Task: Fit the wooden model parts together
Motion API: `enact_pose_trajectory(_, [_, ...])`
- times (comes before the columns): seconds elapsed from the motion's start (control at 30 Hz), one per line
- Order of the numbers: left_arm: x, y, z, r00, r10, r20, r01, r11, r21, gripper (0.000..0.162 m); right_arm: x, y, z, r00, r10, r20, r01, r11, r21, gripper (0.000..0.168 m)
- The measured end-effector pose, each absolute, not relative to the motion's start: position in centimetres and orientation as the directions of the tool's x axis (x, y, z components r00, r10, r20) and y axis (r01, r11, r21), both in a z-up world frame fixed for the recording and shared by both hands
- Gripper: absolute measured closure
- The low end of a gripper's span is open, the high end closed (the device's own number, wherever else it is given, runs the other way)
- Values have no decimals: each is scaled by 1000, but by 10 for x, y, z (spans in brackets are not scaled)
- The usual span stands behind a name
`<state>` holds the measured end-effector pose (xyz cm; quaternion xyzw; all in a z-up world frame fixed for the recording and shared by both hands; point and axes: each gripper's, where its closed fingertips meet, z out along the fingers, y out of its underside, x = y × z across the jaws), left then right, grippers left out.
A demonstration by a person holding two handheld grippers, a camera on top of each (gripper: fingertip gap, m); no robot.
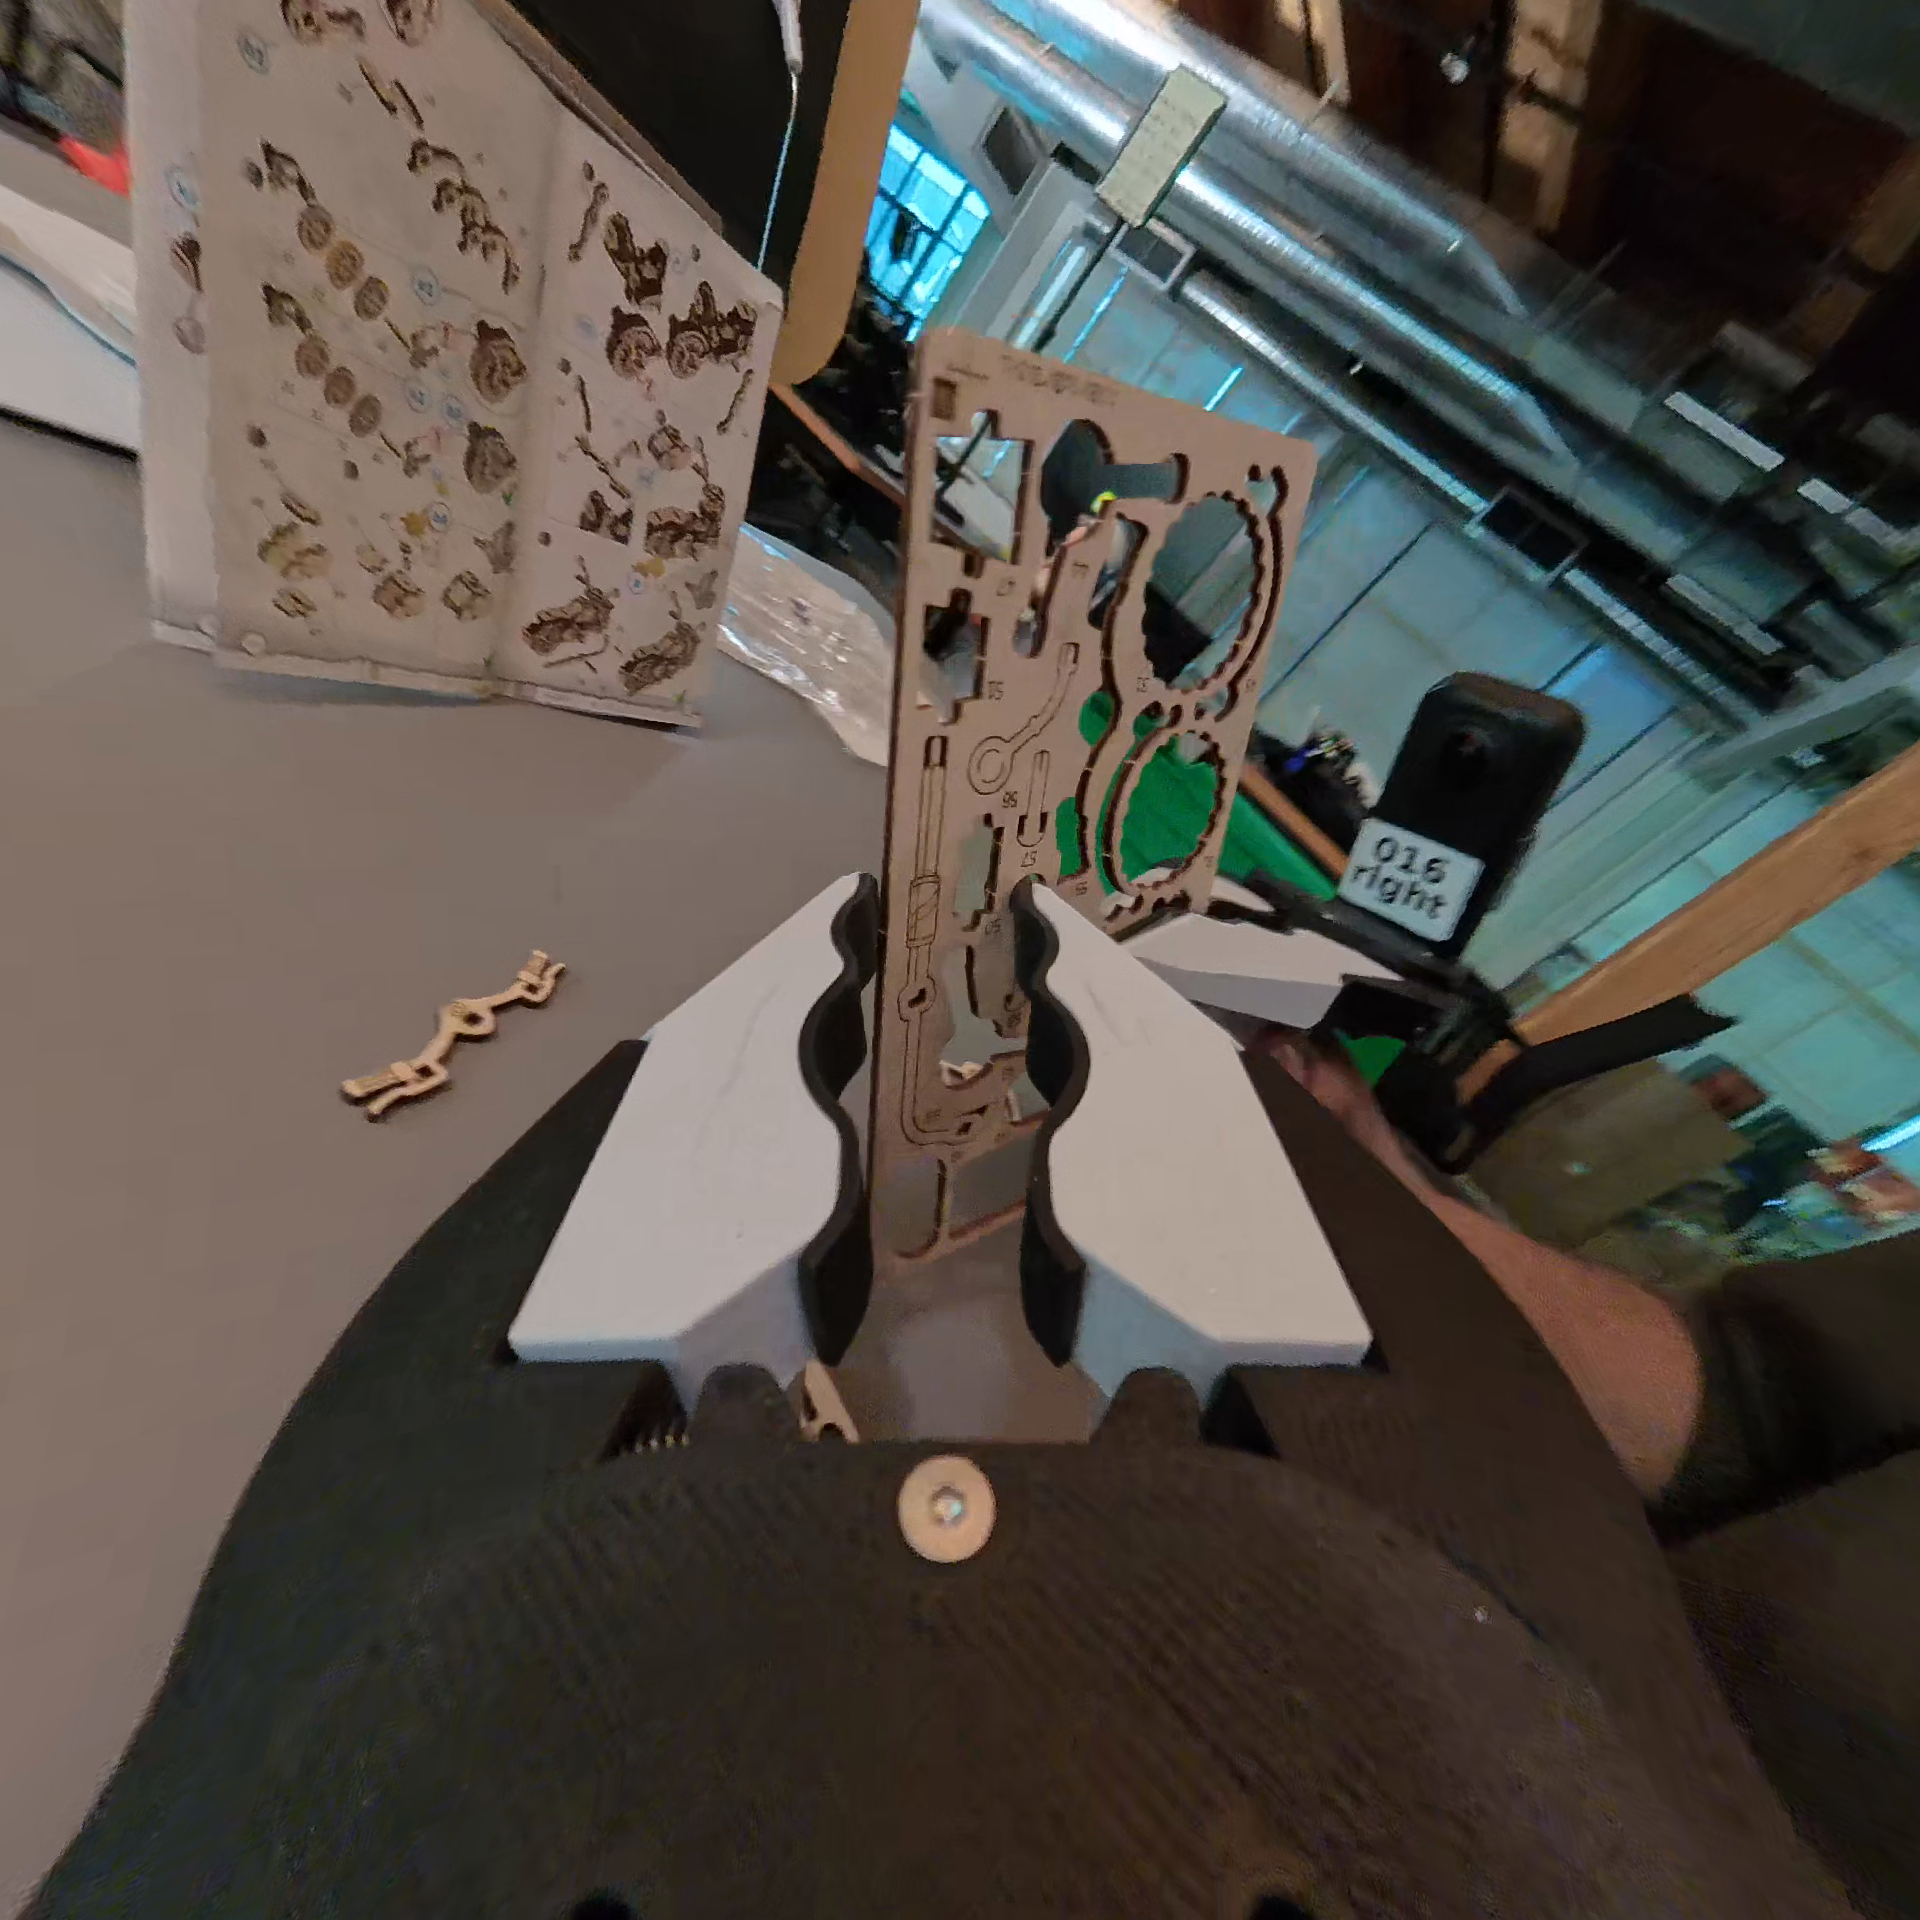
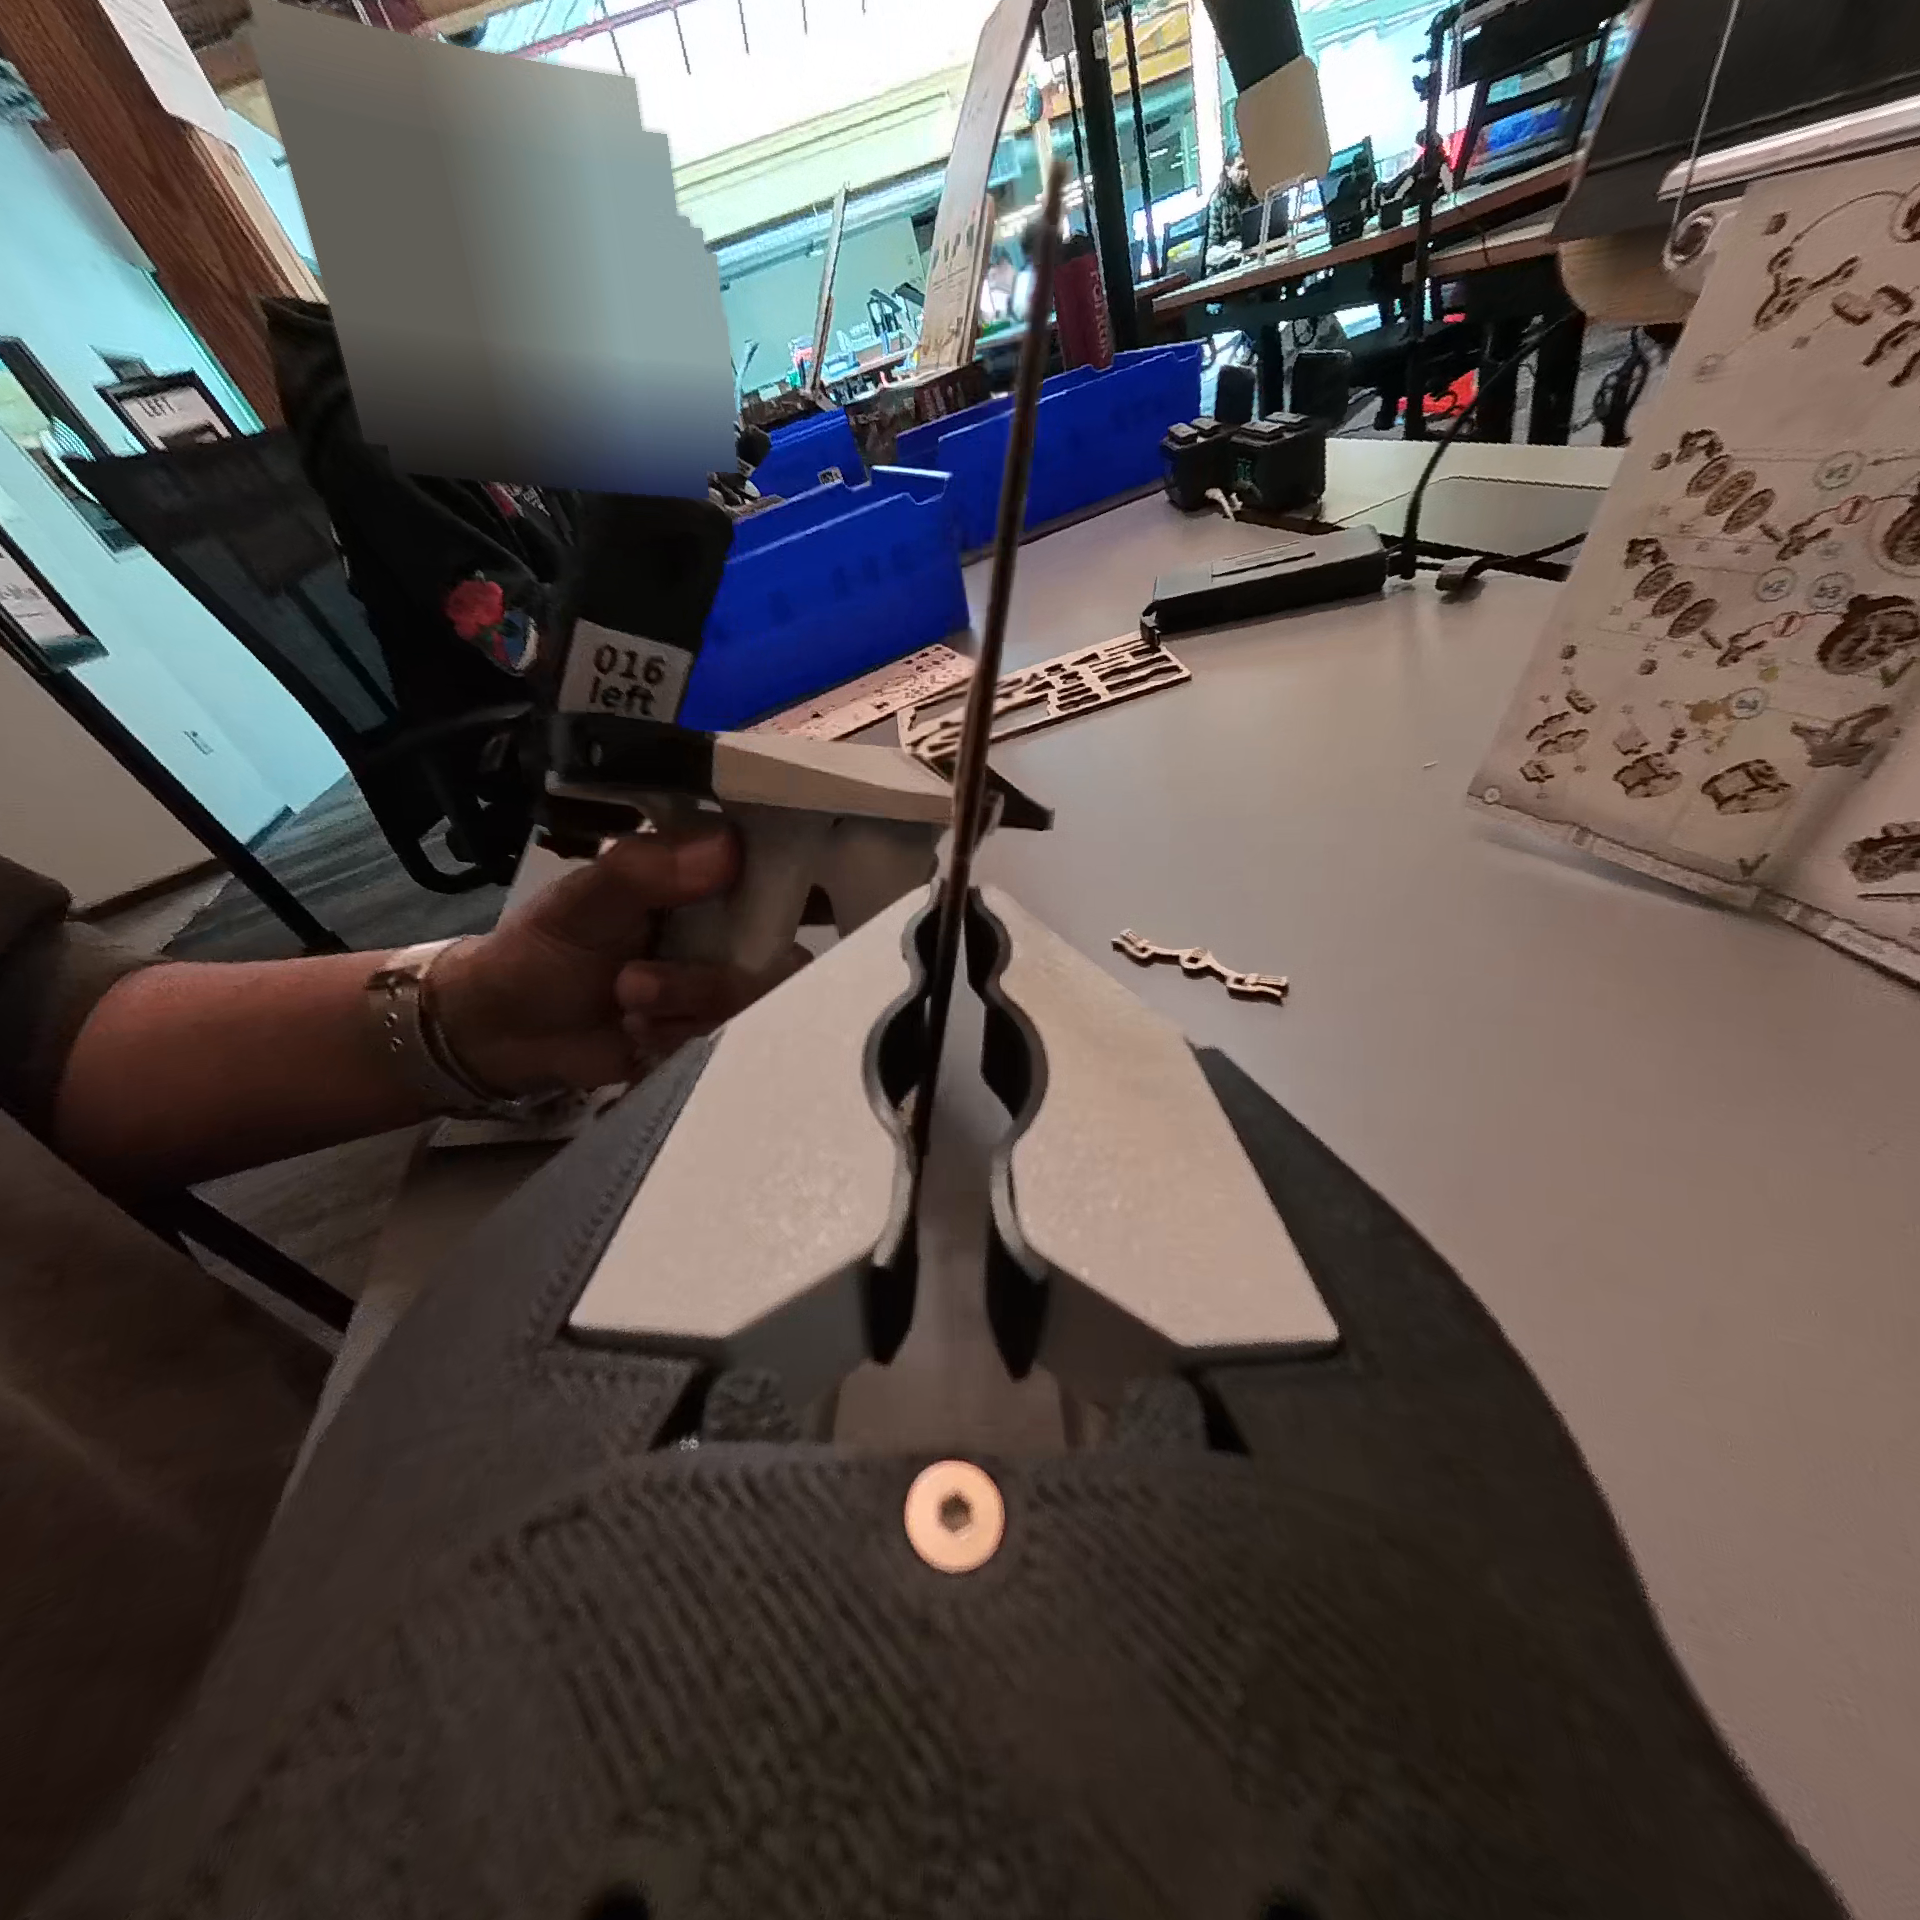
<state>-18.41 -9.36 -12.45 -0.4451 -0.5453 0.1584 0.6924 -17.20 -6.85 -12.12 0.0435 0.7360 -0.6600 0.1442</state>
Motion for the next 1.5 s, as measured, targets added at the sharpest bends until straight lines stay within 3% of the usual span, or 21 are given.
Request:
enact_pose_trajectory(0.17, [-183, -97, -121, 349, 758, 550, 220, 505, -835, 138, -167, -71, -121, -991, -75, -109, 98, 137, -986, 167])
enact_pose_trajectory(0.43, [-176, -101, -108, 467, 581, 667, 237, 644, -727, 140, -148, -70, -103, -978, -176, -113, 106, 53, -993, 151])
enact_pose_trajectory(0.67, [-169, -96, -96, 566, 225, 793, 371, 790, -489, 142, -149, -50, -67, -872, -379, -310, 374, -108, -921, 140])
enact_pose_trajectory(0.83, [-159, -97, -81, 637, 0, 771, 431, 829, -356, 152, -157, -39, -53, -691, -537, -484, 625, -108, -773, 155])
enact_pose_trajectory(0.87, [-158, -102, -78, 644, -11, 765, 418, 843, -339, 154, -158, -41, -56, -673, -538, -507, 644, -89, -760, 150])
enact_pose_trajectory(1.0, [-157, -109, -76, 653, 54, 755, 371, 846, -382, 162, -153, -50, -67, -712, -488, -504, 595, -38, -803, 158])
enact_pose_trajectory(1.2, [-170, -112, -93, 556, 179, 812, 357, 830, -427, 158, -168, -54, -80, -697, -420, -581, 639, 4, -769, 163])
enact_pose_trajectory(1.3, [-182, -122, -115, 423, 308, 852, 320, 829, -459, 117, -180, -49, -73, -821, -314, -478, 526, -89, -846, 166])
enact_pose_trajectory(1.4, [-182, -126, -115, 412, 297, 861, 324, 836, -443, 114, -185, -49, -78, -980, -111, -168, 173, -39, -984, 168])
enact_pose_trajectory(1.5, [-180, -125, -112, 433, 229, 872, 349, 849, -397, 109, -195, -47, -90, -958, 95, 272, -258, 131, -957, 168])
